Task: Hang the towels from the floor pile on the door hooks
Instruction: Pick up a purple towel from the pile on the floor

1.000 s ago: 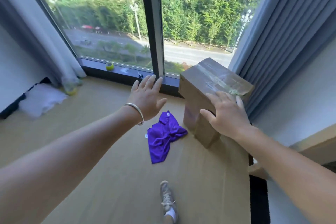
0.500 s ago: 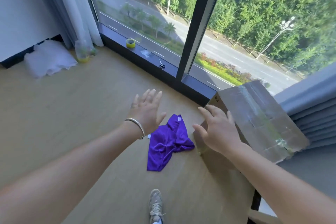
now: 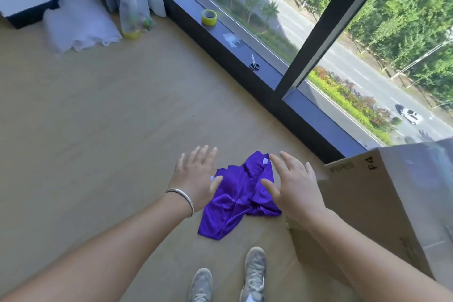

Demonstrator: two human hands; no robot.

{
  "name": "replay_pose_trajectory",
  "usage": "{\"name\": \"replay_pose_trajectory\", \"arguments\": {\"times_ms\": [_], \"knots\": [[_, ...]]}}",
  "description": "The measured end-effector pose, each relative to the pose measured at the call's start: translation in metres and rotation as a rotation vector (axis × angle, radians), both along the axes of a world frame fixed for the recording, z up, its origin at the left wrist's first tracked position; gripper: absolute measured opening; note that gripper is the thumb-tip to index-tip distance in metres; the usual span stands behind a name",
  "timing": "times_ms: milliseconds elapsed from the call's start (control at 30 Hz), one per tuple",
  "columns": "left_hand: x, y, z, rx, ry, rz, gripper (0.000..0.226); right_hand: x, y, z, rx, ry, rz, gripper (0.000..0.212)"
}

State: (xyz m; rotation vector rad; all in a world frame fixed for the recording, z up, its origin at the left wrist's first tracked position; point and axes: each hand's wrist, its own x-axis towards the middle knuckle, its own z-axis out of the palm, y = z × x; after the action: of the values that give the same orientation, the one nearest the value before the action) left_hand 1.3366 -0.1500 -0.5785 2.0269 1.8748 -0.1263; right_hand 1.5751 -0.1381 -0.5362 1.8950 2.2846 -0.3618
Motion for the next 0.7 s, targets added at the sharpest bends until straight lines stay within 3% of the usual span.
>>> {"name": "replay_pose_trajectory", "arguments": {"times_ms": [300, 534, 601, 701], "knots": [[0.029, -0.013, -0.233, -0.150, -0.090, 0.291, 0.067, 0.000, 0.048, -0.250, -0.160, -0.004, 0.256, 0.066], [0.053, -0.057, -0.433, -0.443, -0.203, 0.631, 0.068, -0.004, 0.087, -0.442, -0.219, -0.078, 0.421, 0.066], [0.057, -0.066, -0.483, -0.483, -0.217, 0.667, 0.073, -0.010, 0.100, -0.492, -0.245, -0.084, 0.454, 0.063], [0.061, -0.063, -0.537, -0.380, -0.185, 0.566, 0.077, -0.022, 0.120, -0.551, -0.305, -0.083, 0.430, 0.053]]}}
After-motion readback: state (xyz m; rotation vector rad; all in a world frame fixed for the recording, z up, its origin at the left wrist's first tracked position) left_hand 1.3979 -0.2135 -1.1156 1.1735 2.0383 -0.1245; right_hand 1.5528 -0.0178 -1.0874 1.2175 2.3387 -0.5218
